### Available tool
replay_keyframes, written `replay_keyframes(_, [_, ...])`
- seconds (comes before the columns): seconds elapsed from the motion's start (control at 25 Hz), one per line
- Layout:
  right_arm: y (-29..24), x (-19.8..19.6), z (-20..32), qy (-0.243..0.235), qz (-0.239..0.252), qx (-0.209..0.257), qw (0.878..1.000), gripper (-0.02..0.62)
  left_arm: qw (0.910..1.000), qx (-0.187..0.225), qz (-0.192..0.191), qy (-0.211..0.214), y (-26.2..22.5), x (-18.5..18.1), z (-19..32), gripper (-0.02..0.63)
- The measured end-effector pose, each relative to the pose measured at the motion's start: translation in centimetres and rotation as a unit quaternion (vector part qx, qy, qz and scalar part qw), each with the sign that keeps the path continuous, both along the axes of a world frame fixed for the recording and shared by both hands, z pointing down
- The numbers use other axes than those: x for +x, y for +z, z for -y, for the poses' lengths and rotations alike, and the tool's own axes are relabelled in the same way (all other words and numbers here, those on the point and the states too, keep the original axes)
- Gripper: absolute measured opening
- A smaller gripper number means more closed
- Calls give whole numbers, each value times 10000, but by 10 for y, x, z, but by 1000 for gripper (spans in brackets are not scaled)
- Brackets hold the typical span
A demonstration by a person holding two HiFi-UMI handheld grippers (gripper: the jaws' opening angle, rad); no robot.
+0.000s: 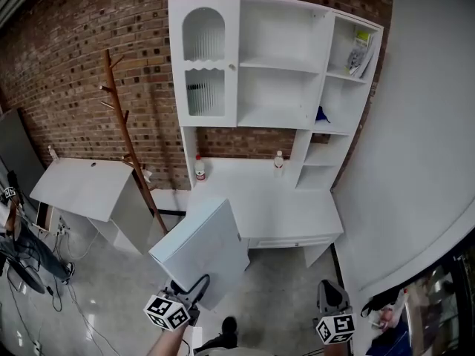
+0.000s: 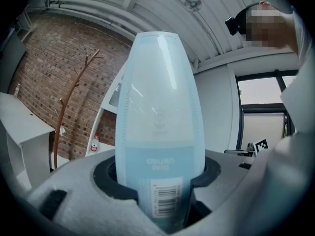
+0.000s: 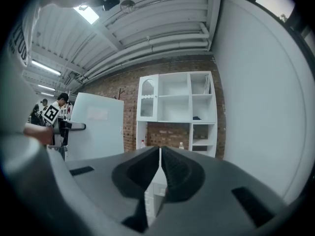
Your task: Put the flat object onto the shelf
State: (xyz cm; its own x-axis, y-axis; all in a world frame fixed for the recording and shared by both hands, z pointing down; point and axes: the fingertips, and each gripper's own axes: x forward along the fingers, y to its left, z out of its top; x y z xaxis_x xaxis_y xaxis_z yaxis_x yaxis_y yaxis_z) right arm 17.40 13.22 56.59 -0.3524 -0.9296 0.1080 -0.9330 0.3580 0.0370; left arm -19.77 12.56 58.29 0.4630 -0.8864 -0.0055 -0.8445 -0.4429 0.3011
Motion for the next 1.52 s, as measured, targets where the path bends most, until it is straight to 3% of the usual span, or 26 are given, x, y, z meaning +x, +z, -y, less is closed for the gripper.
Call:
replay_keyframes(0.56, [-7,-49,114,267,77,53,9996,32,9991,-5,-46,410,-4,-40,139,278])
replay_keyframes(1.04, [-4,-56,157,391,69,10,9992,32,9986,-118,-97,516,1,-48,187,278])
replay_keyframes(1.52, [-3,-50,213,146,53,-4,9999,34,9991,-187,-38,388,4,-30,224,276])
